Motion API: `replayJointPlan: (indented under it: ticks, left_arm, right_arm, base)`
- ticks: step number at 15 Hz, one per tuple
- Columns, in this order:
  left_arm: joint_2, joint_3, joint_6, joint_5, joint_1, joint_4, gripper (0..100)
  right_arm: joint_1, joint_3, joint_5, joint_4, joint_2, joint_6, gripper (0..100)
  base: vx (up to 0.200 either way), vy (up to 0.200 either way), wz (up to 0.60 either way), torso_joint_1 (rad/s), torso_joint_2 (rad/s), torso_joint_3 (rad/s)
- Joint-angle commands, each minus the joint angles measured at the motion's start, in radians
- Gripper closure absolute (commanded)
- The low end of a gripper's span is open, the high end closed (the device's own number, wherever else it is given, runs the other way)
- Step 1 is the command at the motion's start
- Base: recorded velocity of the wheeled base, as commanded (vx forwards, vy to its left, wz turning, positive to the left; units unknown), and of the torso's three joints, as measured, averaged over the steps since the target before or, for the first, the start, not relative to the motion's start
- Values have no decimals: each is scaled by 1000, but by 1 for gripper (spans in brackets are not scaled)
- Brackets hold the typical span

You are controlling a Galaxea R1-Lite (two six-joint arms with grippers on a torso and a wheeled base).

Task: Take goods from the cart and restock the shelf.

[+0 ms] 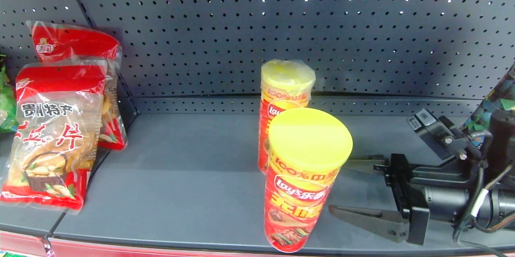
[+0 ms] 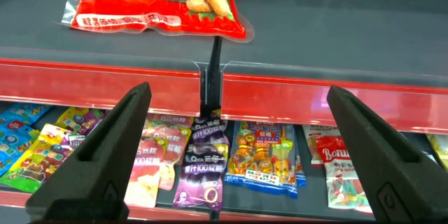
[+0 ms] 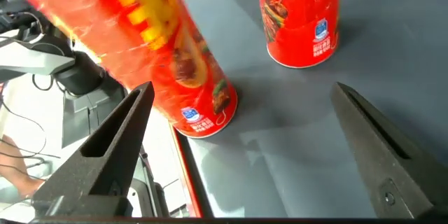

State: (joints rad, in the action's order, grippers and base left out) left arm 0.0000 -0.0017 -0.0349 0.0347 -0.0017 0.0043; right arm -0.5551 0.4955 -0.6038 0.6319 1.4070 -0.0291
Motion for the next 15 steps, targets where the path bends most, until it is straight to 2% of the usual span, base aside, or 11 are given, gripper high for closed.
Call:
replayJointPlan:
  ticks: [1,15]
  left_arm:
    - [0,0,0,1,0,-1,0]
    - [2,0,0,1,0,-1,0]
  right_arm:
    - [-17,6,-1,0,18,0,0]
    - [-35,31,-1,0,59,-2,0]
  base:
    - [0,0,0,0,0,0]
    - [0,0,0,0,0,0]
